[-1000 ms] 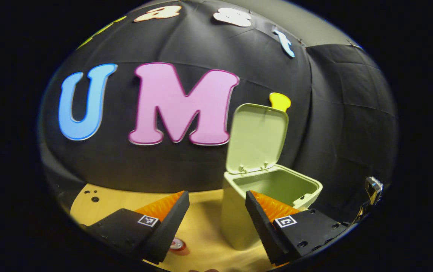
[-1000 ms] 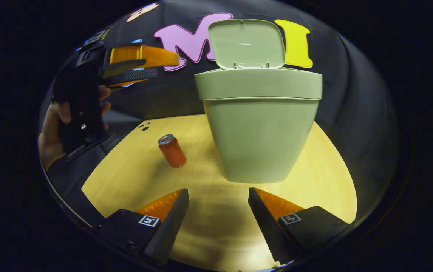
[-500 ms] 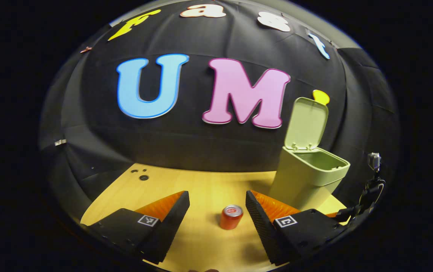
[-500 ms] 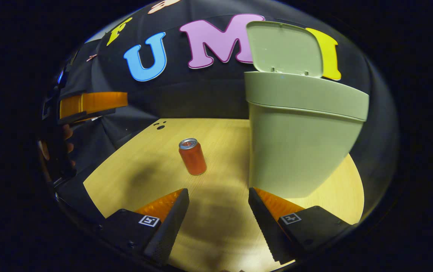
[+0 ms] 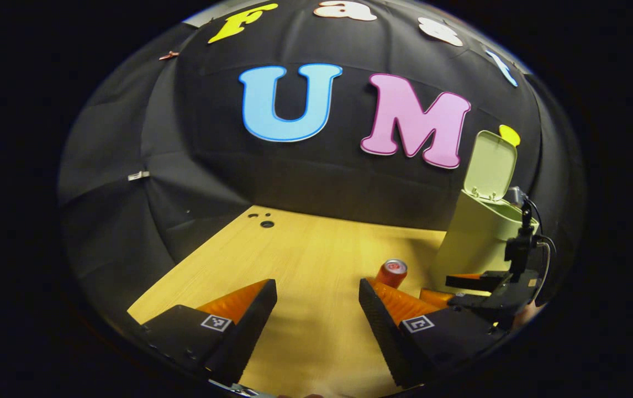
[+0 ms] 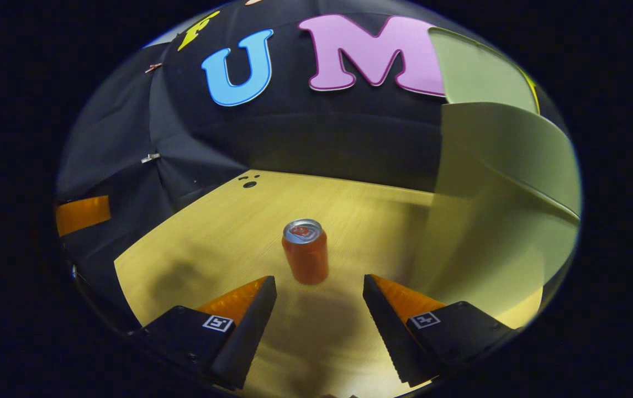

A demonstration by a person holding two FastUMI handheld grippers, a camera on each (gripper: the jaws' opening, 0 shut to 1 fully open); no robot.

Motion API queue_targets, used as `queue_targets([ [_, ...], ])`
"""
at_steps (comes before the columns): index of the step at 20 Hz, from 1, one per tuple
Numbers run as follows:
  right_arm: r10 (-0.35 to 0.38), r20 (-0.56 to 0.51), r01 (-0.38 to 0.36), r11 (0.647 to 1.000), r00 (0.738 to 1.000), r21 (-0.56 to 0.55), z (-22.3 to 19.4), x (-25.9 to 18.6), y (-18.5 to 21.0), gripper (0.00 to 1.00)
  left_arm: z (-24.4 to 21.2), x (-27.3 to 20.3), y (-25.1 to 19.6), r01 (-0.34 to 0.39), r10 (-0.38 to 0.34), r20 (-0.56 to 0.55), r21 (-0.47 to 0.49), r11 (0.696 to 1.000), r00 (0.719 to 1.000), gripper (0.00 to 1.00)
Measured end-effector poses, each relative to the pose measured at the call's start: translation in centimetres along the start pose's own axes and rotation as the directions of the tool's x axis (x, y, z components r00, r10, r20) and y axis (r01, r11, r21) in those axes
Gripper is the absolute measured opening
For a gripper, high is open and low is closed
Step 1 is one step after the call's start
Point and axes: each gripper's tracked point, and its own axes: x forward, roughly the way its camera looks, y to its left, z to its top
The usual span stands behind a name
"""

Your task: Press the lid of the desktop garbage bin to open it, pick up the crumpled paper on the desktop and throw it into the bin, then pick up the pop can on the desktop and drop it into the bin, and finally close the garbage bin lid.

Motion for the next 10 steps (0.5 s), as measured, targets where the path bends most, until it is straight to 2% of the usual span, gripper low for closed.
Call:
queue_targets([
  [10,0.003,-0.044,-0.003,1.0,0.999,-0.003,-0.6,7.4,0.3,0.99,-3.2,-1.5,4.3,-0.154,0.15,-0.079,-0.054,0.987,0.986,0.96],
])
